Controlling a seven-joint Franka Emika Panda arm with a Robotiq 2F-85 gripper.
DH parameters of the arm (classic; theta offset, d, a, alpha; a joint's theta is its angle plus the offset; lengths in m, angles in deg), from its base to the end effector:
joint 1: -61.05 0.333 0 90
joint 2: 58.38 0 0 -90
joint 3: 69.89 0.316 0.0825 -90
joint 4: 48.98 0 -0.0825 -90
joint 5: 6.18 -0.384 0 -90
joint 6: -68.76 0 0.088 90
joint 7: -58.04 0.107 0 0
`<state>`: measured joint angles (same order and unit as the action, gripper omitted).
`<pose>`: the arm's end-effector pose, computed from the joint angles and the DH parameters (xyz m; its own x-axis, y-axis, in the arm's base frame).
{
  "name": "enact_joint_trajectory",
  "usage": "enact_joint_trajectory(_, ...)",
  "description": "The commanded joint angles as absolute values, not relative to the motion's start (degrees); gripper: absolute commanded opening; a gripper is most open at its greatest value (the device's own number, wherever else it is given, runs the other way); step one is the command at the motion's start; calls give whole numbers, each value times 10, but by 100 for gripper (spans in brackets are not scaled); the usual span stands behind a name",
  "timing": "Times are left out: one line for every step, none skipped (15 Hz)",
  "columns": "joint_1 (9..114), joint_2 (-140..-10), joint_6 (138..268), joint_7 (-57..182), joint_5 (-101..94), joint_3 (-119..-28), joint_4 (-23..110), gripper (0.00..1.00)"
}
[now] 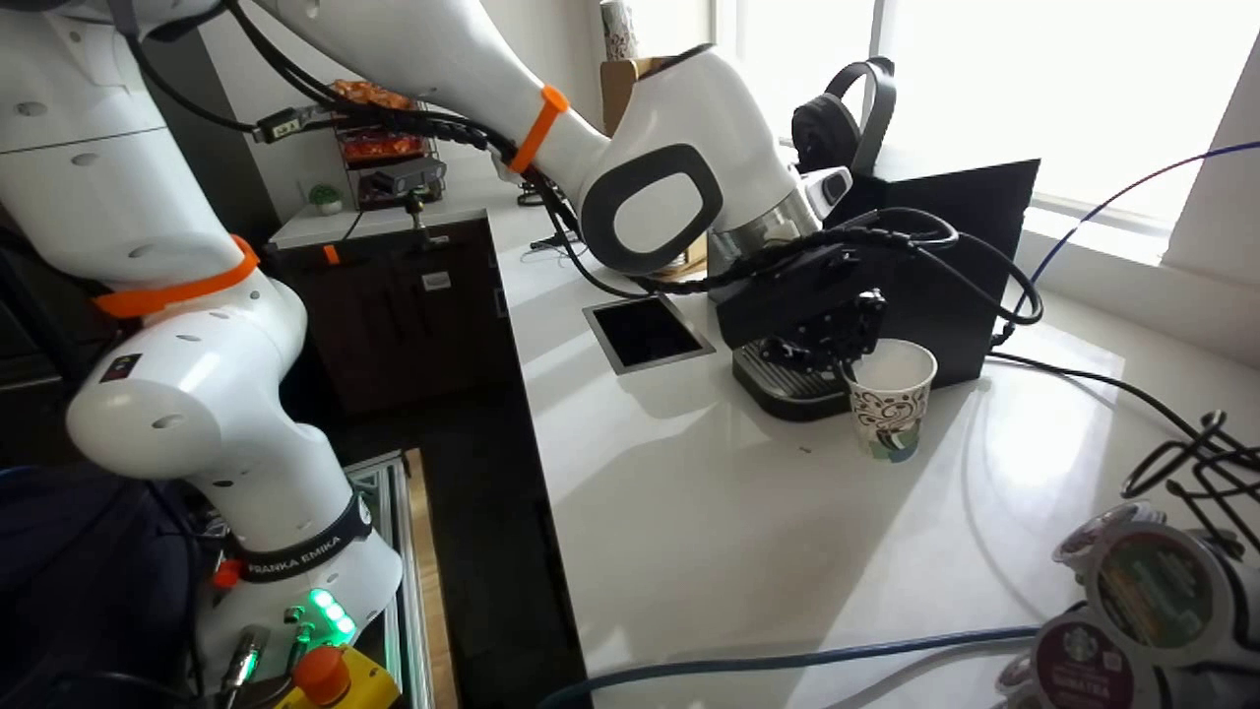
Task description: Place the coffee cup upright.
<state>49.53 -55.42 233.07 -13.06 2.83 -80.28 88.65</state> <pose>0.4912 -0.1886 0.3912 0.5286 0.8467 0.0611 0.7213 -0.4859 0.4936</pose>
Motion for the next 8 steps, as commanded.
enact_joint_trajectory(498,-568,2364,-102,37,-810,906,1)
enact_joint_trajectory(495,-571,2355,-111,20,-806,906,1)
enact_joint_trajectory(496,-575,2349,-111,14,-806,904,1)
enact_joint_trajectory(495,-579,2350,-110,13,-806,904,1)
enact_joint_trajectory(496,-581,2340,-114,4,-806,902,1)
enact_joint_trajectory(493,-584,2325,-99,16,-807,896,1)
enact_joint_trajectory(494,-587,2318,-107,4,-806,895,1)
enact_joint_trajectory(495,-590,2303,-114,-10,-805,893,29)
